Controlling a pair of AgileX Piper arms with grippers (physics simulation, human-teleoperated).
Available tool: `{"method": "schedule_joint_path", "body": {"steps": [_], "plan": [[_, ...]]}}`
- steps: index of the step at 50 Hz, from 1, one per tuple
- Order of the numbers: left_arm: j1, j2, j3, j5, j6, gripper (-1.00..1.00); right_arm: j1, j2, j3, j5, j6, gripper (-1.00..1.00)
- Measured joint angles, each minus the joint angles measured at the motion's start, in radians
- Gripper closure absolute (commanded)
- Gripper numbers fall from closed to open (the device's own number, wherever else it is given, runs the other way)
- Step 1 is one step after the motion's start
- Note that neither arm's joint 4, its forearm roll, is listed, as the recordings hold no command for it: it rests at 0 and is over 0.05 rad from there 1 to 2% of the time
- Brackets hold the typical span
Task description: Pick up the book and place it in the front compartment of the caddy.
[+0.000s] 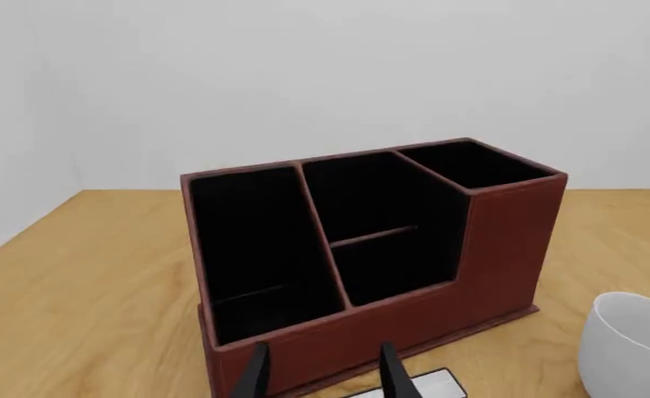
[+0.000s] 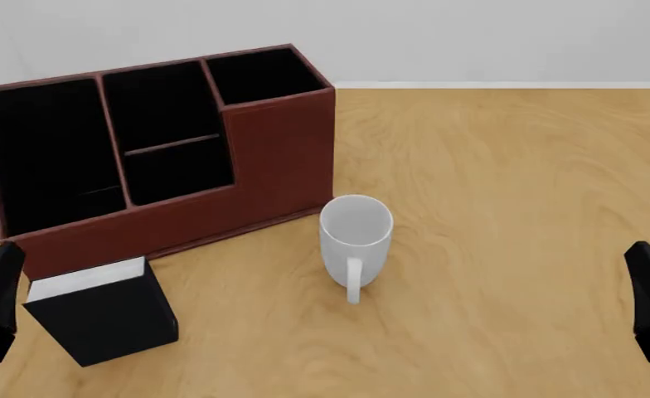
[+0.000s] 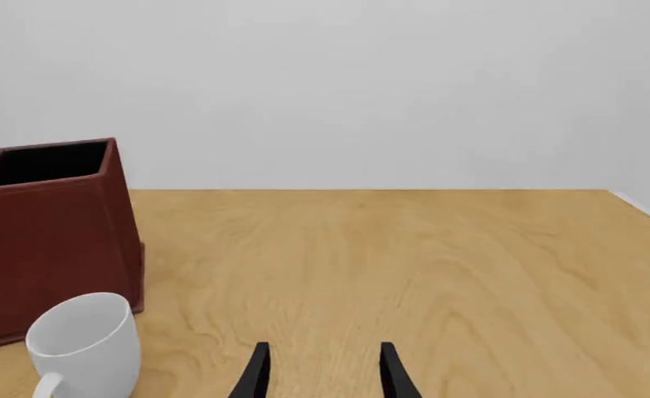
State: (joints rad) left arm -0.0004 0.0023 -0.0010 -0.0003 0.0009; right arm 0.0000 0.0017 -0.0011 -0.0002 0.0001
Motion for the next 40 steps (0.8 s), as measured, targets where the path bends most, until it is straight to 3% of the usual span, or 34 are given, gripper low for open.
{"method": "schedule_joint_path", "body": {"steps": [9,24,33,40], "plan": [[-0.029,0.083,-0.02,-0.076,0.024,-1.0,0.0,0.001,-0.002,0.0,-0.004,-1.0],[-0.252,0.4,-0.271,-0.154,0.181,-1.0,0.0,0.0,-0.002,0.0,-0.005,-1.0],[-0.385,0.559,-0.475,-0.009,0.267,-1.0,0.0,0.0,-0.002,0.001,-0.006,-1.0],[-0.48,0.69,-0.684,0.202,0.314,-1.0,0.0,0.0,-0.003,0.001,-0.006,-1.0]]}}
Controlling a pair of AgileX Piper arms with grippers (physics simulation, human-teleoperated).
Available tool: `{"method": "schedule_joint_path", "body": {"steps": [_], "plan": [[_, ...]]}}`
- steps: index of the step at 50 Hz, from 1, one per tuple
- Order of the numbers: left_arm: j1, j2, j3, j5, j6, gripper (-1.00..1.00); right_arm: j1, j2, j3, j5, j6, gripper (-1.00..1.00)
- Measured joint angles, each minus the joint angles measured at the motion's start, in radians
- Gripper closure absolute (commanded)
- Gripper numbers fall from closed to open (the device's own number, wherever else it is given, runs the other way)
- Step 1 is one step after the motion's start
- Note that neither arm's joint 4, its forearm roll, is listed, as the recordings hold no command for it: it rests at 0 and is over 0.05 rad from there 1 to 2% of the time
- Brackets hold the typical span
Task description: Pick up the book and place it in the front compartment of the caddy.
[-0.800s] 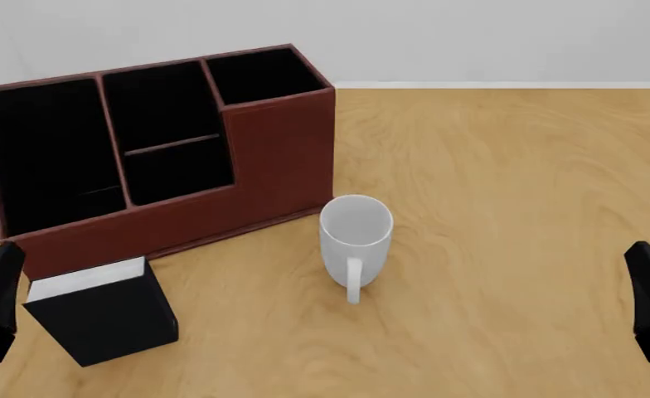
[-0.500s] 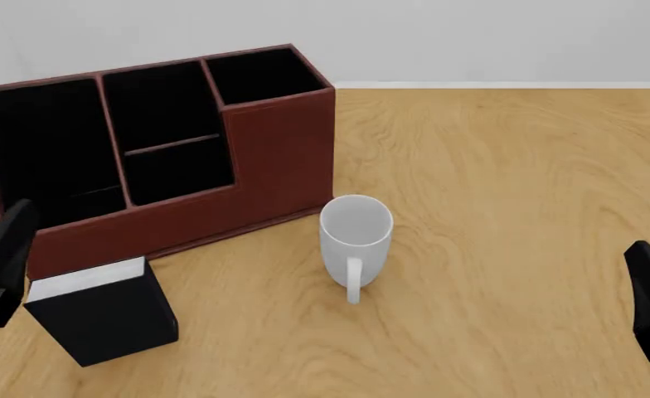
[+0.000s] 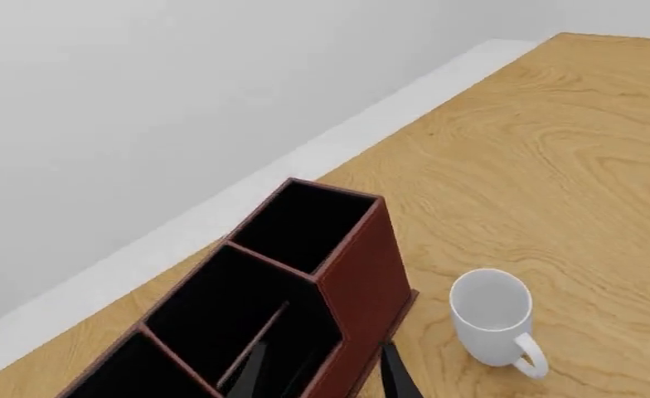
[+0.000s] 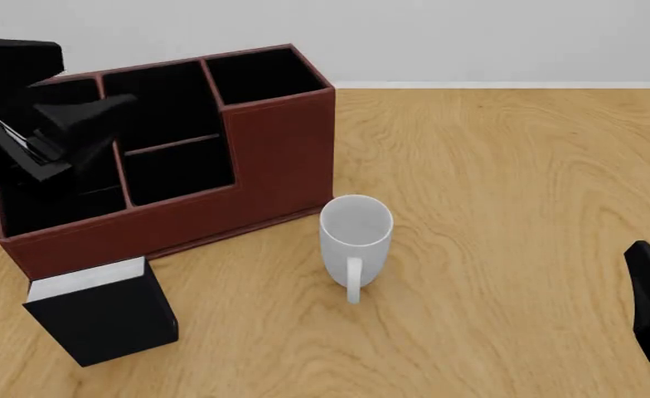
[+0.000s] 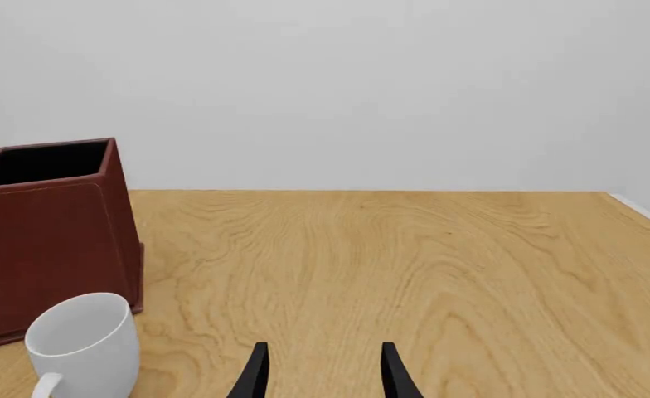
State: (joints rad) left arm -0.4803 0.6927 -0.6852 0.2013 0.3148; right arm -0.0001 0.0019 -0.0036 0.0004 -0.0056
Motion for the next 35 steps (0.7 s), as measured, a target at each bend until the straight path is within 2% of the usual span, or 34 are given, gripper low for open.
{"method": "schedule_joint_path", "body": {"steps": [9,17,29,35], "plan": [[-0.115,0.14,-0.238,0.281,-0.008,-1.0,0.0,0.0,0.0,0.0,0.0,-1.0],[-0.178,0.243,-0.412,0.494,-0.008,-1.0,0.0,0.0,0.0,0.0,0.0,-1.0],[-0.219,0.379,-0.576,0.778,0.05,-1.0,0.0,0.0,0.0,0.0,0.0,-1.0],[-0.198,0.433,-0.618,0.884,0.141,-1.0,0.0,0.0,0.0,0.0,0.0,-1.0]]}}
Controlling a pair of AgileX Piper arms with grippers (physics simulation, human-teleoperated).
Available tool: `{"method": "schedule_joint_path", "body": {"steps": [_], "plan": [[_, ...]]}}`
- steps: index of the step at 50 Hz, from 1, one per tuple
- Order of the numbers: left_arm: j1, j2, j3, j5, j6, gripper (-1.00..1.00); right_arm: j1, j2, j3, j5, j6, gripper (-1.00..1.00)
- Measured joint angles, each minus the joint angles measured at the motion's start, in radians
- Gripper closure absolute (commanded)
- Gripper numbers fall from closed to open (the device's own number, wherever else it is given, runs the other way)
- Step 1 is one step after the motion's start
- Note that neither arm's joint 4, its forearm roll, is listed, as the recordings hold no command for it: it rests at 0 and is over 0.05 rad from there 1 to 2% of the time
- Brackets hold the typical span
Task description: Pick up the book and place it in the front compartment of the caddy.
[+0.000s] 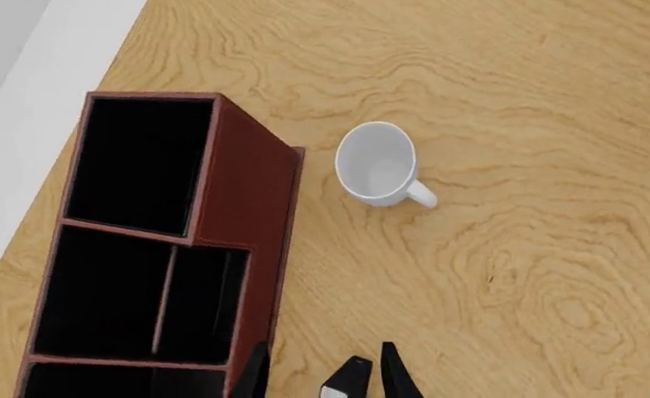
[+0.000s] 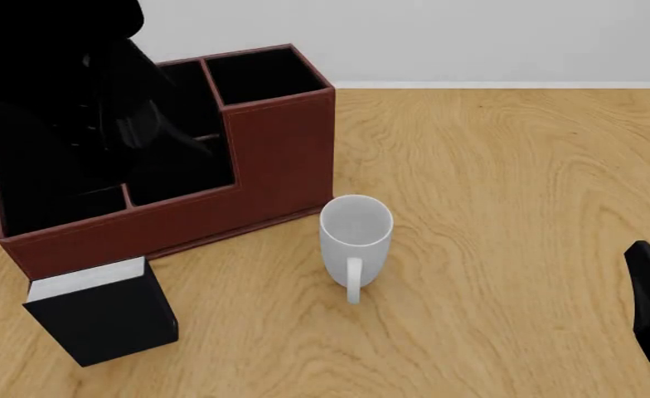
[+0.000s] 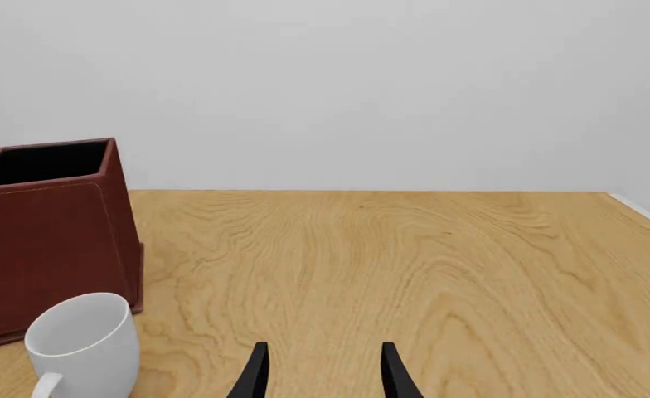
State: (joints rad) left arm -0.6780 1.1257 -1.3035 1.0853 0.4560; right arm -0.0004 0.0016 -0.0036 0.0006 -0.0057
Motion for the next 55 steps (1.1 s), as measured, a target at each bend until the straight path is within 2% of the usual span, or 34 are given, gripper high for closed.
{"method": "schedule_joint_path", "body": {"steps": [12,26,43,50,55], "plan": [[0.05,0.057,0.009,0.094,0.174,-1.0,0.0,0.0,0.0,0.0,0.0,-1.0],[0.097,0.06,0.089,0.124,0.306,-1.0,0.0,0.0,0.0,0.0,0.0,-1.0],[0.109,0.028,0.195,0.132,0.321,-1.0,0.0,0.0,0.0,0.0,0.0,-1.0],[0.093,0.015,0.233,0.131,0.295,-1.0,0.0,0.0,0.0,0.0,0.0,-1.0],[0.104,0.006,0.275,0.126,0.301,-1.0,0.0,0.0,0.0,0.0,0.0,-1.0]]}}
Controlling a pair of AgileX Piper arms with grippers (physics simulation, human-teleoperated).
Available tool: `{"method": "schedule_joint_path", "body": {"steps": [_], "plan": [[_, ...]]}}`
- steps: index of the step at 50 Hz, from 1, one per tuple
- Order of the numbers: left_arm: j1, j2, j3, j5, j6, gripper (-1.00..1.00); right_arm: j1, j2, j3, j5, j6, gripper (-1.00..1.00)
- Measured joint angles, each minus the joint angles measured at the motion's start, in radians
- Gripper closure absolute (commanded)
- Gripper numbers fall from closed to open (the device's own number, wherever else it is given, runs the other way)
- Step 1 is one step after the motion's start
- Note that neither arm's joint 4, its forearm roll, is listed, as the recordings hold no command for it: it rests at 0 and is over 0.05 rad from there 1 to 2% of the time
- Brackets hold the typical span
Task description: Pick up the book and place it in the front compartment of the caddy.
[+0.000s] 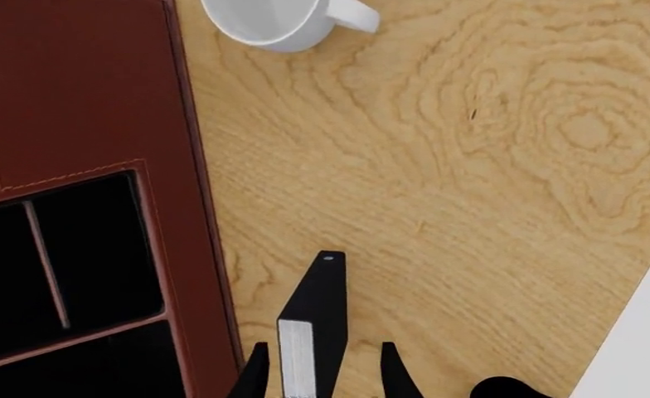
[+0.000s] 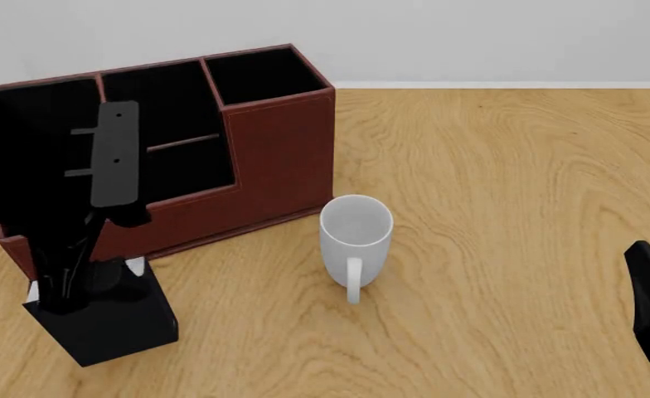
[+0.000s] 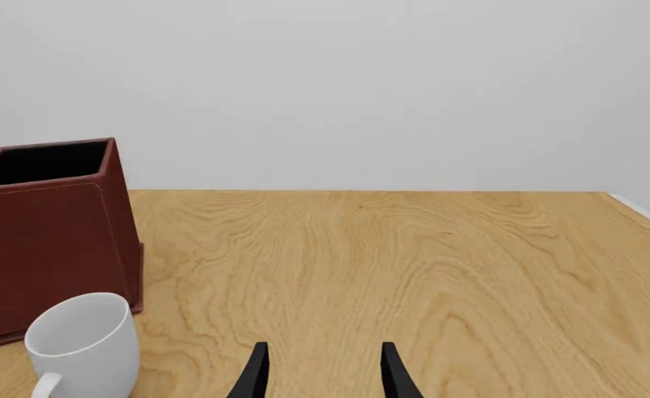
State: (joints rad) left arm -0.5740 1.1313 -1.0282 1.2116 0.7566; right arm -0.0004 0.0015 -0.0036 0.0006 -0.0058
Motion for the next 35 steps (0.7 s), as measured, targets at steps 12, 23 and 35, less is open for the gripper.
{"method": "schedule_joint_path", "body": {"steps": [12,23,35], "plan": [[0.076,-0.014,0.093,-0.02,0.058,-1.0,0.0,0.0,0.0,0.0,0.0,-1.0],[0.164,-0.015,0.144,-0.041,0.13,-1.0,-0.001,0.0,0.0,0.0,0.0,-1.0],[0.258,-0.02,0.162,-0.05,0.208,-1.0,-0.001,0.001,0.0,-0.001,0.0,-1.0]]}}
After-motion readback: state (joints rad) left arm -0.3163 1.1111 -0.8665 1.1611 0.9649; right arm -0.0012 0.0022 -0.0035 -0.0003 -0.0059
